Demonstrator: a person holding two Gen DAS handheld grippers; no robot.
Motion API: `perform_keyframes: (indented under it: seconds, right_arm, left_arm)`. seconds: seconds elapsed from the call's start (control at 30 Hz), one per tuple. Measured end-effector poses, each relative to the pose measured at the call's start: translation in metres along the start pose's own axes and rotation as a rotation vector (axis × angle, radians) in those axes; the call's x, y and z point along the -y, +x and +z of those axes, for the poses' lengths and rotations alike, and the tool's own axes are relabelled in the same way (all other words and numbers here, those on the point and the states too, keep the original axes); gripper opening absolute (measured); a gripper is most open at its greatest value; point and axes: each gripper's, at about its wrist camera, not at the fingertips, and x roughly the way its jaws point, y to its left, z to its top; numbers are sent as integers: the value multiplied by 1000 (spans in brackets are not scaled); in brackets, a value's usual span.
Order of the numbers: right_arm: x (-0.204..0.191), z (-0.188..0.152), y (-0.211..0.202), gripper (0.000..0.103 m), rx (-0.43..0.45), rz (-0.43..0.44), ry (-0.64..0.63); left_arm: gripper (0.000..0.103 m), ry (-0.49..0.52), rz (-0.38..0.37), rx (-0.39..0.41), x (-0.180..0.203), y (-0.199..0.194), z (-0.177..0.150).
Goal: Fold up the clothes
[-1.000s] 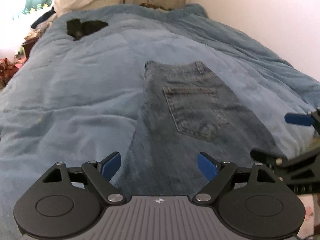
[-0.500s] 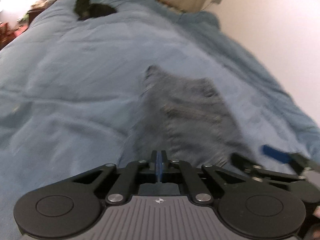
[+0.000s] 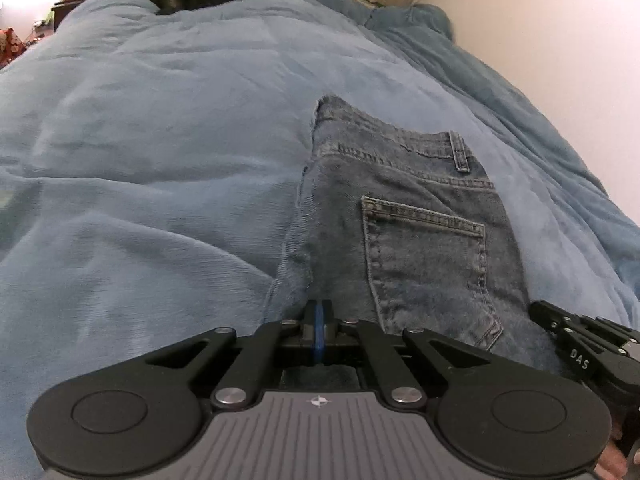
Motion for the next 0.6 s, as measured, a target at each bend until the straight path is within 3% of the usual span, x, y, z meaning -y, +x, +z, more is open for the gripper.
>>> perform_keyframes:
  seconds: [0.17,0.3,0.37,0.43,0.6]
  right_arm:
    - [-3,11,-23,2,64,85,22]
    - [-31,19,-7,2,35,178,-28]
    - [-40,10,8,1,11,134,-73]
    - [-34,-2,11,0,20,103,-107]
    - [-6,-24,-1,0,16,149,-109]
  left_arm:
    - [0,69,-16,69,15,-25,2]
    - [0,114,-19,27,24,-4,2]
    - [1,134,24,-23,18,12,-6]
    - [3,124,-8,-28,5,9,-14]
    - [3,149,-35,-33,-17,-9,-32]
